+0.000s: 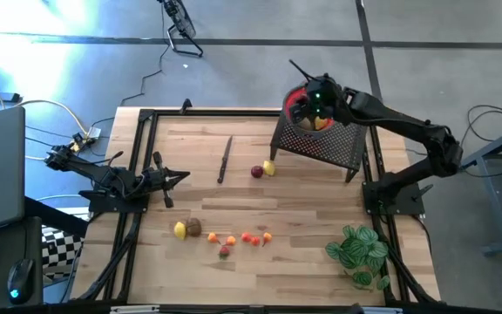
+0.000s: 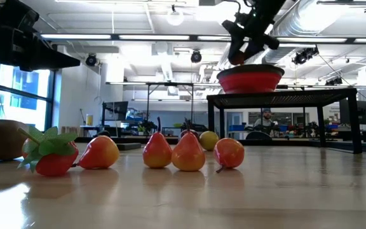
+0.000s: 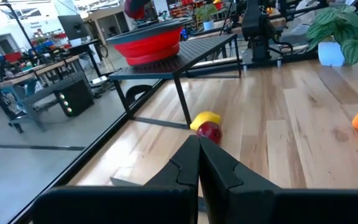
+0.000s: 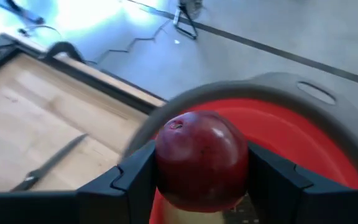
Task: Pick & Place Fruit
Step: Put the red pomegranate into the red strainer bowl on the shelf
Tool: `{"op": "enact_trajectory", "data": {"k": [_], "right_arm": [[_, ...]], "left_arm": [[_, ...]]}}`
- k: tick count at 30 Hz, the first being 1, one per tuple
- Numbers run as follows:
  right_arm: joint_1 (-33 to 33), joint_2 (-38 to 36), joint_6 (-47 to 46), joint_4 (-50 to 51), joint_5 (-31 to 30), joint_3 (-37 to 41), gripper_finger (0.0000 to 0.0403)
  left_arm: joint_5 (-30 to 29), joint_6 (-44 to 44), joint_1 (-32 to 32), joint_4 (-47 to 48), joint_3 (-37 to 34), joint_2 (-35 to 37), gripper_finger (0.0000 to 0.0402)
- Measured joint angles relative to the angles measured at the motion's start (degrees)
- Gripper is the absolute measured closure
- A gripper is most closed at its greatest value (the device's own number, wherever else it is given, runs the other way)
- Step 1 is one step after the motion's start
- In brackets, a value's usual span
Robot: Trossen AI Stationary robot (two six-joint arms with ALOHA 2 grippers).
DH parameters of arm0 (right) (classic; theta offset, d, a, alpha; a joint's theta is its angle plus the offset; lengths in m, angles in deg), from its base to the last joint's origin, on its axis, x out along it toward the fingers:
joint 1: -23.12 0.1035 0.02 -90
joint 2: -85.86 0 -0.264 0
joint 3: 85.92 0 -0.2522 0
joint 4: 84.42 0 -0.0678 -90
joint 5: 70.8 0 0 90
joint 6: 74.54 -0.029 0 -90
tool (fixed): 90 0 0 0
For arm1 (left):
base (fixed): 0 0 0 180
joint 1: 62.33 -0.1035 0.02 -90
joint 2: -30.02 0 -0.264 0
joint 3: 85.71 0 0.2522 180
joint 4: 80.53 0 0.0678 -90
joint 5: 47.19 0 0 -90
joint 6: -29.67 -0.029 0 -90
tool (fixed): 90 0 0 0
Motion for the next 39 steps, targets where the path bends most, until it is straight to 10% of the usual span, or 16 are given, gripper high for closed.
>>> {"op": "enact_trajectory", "data": {"k": [39], "right_arm": [[-4.1,7.7,-0.1,4.8,2.5,0.0,0.0201]], "left_arm": [[0.1,0.3,0.0,0.0,0.1,0.0,0.0402]]}}
